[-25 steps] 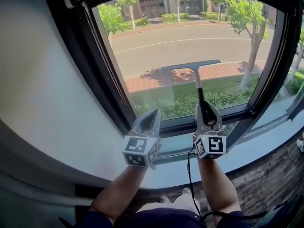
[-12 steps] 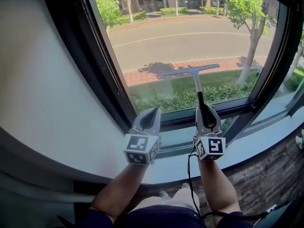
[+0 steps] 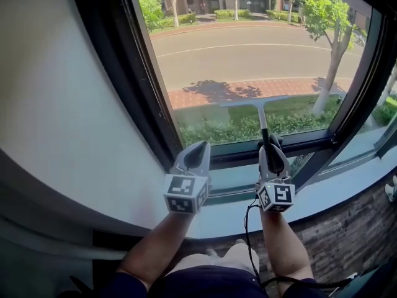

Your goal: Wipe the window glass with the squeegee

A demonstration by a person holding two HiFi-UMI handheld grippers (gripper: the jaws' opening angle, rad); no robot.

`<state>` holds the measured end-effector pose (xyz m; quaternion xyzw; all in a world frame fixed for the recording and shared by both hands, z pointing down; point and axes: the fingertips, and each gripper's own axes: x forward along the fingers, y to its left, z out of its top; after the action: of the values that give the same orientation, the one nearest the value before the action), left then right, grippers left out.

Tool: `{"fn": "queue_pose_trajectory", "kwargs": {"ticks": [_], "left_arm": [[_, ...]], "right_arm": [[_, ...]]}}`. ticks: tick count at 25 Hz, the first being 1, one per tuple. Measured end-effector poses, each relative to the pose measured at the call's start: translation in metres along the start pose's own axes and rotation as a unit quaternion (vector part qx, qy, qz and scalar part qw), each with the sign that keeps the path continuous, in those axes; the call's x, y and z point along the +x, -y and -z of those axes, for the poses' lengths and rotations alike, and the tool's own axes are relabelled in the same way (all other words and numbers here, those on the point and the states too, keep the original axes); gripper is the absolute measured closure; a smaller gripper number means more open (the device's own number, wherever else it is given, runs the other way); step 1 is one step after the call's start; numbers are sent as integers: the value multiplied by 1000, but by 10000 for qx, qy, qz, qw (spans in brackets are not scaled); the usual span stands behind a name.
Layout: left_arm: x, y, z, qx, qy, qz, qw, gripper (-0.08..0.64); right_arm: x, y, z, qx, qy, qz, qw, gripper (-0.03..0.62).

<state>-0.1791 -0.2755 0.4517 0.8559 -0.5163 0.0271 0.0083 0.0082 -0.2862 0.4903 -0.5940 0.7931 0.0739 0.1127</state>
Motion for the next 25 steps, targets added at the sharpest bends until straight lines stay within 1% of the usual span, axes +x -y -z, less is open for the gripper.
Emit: {"fn": "queue_pose_trajectory", "kwargs": {"ticks": [8,13,19,25], "left_arm": [[-9,-13,14,42,-36,-186,9998,555],[-12,-12,21,39,-60,-196,9998,555],[-12,-6,24,56,-51,-165,9998,555],[-12,-7,29,43,-88,-173,9998,555]], "right_arm": [[-12,8,37,-75,-353,83,9993,489],[-23,15,68,-3,-708,121,9974,489],[-35,25,103,99,-1149,216,9931,491],[-43,34,131,328,-1652,254,9854,489]]}}
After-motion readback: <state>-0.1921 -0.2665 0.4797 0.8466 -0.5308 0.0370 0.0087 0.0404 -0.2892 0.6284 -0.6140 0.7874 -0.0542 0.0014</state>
